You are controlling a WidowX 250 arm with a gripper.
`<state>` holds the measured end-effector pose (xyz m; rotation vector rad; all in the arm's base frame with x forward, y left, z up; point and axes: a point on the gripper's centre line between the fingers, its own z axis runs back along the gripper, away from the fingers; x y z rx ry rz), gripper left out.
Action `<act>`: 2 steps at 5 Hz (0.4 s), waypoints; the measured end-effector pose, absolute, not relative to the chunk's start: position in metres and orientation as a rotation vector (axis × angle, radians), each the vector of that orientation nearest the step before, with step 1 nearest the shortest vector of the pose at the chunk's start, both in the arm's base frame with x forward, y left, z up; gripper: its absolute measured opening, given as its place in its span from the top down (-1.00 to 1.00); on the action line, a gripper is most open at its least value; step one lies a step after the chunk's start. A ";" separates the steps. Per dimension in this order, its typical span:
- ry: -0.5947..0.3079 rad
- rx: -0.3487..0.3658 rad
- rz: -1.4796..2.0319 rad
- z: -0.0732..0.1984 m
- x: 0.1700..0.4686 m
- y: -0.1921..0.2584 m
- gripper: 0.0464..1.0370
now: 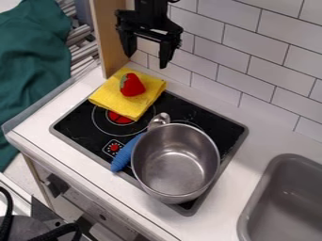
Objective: Move the silver pan to the left side of the stove
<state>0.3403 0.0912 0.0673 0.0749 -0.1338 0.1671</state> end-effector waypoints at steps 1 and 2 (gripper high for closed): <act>-0.096 0.067 0.175 0.055 0.335 0.090 -0.94; -0.072 0.067 0.203 0.050 0.318 0.079 -0.94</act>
